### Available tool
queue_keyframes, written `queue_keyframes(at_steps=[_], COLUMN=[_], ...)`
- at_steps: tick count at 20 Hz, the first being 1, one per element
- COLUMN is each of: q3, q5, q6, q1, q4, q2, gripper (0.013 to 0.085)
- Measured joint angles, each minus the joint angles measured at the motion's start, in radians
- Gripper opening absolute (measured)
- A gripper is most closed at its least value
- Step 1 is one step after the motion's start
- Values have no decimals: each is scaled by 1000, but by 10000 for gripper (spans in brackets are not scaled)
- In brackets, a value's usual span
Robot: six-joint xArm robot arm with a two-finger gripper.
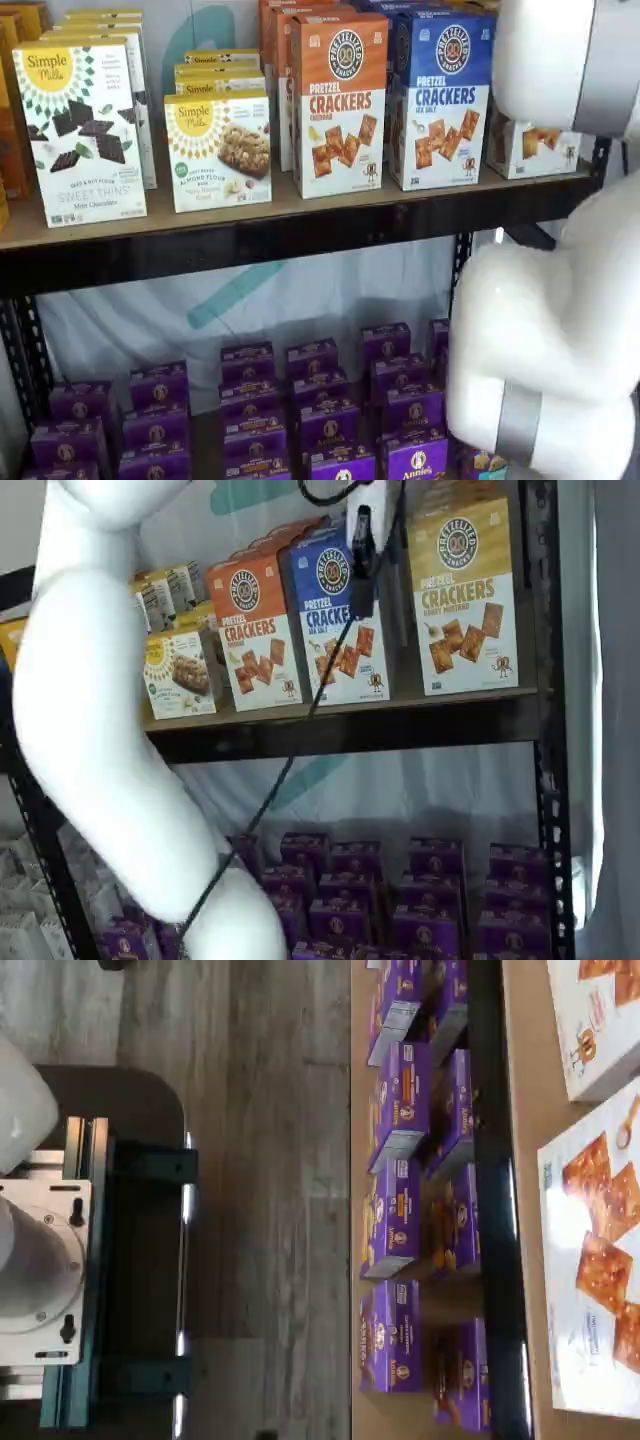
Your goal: Retrieve the yellow and white box located on the top shelf, the sixth one from the left
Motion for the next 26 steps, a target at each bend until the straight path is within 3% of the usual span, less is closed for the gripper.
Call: queue_keyframes(at_steps=[2, 5, 10, 15, 18, 21, 23, 26], q3=[-2, 21, 48, -15, -66, -74, -19, 57], q5=[3, -12, -46, -30, 6, -15, -102, -237], q6=[7, 17, 17, 5, 5, 10, 6, -21], q1=[27, 46, 30, -5, -42, -95, -122, -122], q4=[-38, -56, -15, 19, 74, 177, 251, 280], q2=[2, -9, -30, -1, 28, 26, -16, -71], gripper=[850, 850, 850, 850, 850, 850, 850, 850])
